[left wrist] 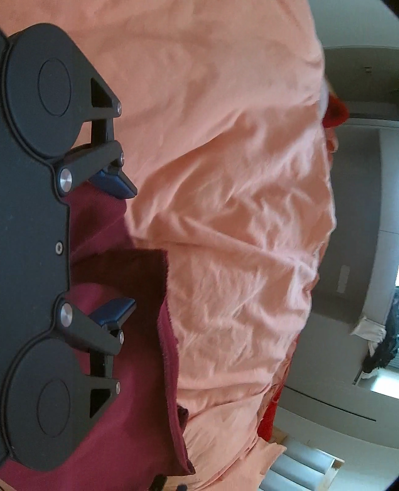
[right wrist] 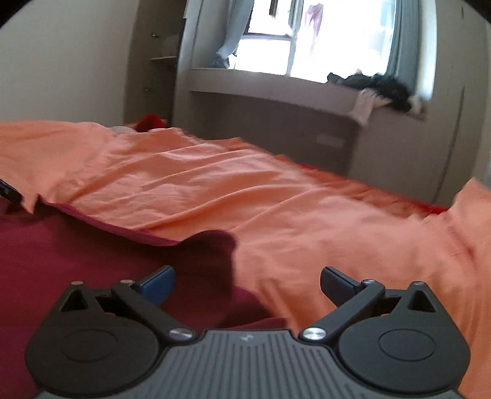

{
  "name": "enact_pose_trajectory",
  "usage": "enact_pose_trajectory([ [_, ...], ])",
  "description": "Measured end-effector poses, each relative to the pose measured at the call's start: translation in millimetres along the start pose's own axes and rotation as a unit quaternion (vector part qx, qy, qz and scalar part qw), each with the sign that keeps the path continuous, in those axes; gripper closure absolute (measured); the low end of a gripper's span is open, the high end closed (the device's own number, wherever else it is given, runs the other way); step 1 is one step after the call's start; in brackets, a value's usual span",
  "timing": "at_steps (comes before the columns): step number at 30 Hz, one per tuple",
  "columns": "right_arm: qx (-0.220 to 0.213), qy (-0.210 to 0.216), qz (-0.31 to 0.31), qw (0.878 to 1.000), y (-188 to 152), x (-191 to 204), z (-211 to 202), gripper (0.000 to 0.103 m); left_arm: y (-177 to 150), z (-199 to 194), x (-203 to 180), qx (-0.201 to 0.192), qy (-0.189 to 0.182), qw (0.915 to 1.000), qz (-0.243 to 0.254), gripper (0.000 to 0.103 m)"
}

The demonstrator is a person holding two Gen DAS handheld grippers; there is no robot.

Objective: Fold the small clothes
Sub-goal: 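Lower the hem onto the shirt and open both grippers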

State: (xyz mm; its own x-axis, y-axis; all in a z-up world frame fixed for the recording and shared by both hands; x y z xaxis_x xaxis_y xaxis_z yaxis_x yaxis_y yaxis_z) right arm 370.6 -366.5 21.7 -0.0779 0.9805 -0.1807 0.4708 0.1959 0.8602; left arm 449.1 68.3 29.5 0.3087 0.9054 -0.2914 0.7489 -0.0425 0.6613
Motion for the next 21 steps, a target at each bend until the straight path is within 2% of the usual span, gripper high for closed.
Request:
enact_pose_trajectory([
  [2, 0.010, -0.006, 0.004, 1.000, -1.7, 2.7, 8.6, 0.000, 2.1, 10.7, 0.0, 0.005, 0.007, 0.9999, -0.012, 0.029],
  [4, 0.022, -0.038, 0.014, 0.999, -3.7, 2.7, 19.5, 0.000, 4.3, 21.1, 1.9, 0.008, 0.006, 0.9996, -0.027, 0.030],
  [6, 0.027, -0.058, 0.039, 0.997, -6.0, -2.3, 26.6, 0.000, 6.8, 31.0, 5.4, 0.016, 0.004, 0.9989, -0.045, 0.033],
  [7, 0.023, -0.062, 0.048, 0.997, -7.4, -4.9, 27.3, 0.000, 8.1, 35.9, 7.8, 0.021, 0.002, 0.9982, -0.056, 0.037],
  [9, 0.012, -0.073, 0.060, 0.995, -8.3, -10.1, 22.6, 0.000, 9.0, 41.9, 11.7, 0.030, -0.004, 0.9970, -0.071, 0.060],
  [10, 0.005, -0.077, 0.061, 0.995, -8.7, -12.5, 18.4, 0.000, 8.3, 43.3, 13.7, 0.034, -0.008, 0.9964, -0.076, 0.083],
  [11, -0.002, -0.076, 0.061, 0.995, -8.0, -14.9, 13.0, 0.000, 7.2, 43.3, 15.6, 0.035, -0.016, 0.9959, -0.082, 0.096],
  [16, -0.017, -0.065, 0.055, 0.996, -5.4, -20.9, -14.3, 0.000, 6.5, 23.2, 12.4, -0.011, -0.010, 0.9963, -0.085, 0.100],
  [21, -0.025, -0.052, 0.063, 0.996, -8.5, -19.3, -40.4, 0.000, 18.8, -5.2, 3.1, -0.044, 0.054, 0.9953, -0.067, 0.100],
])
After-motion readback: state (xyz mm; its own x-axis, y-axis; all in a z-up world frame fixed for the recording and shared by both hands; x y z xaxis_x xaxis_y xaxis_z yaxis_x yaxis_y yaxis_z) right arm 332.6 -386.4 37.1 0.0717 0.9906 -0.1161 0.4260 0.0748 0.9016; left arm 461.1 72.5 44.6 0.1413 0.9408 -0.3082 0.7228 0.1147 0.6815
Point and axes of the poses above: each gripper's, at about its wrist camera, not at the fingertips, and z roughly the way its jaws point, x to its left, y to its top, the point moved 1 cm from there along z, roughly the way its jaws point, and after that the axes turned 10 degrees about -y, right-handed, at the moved point
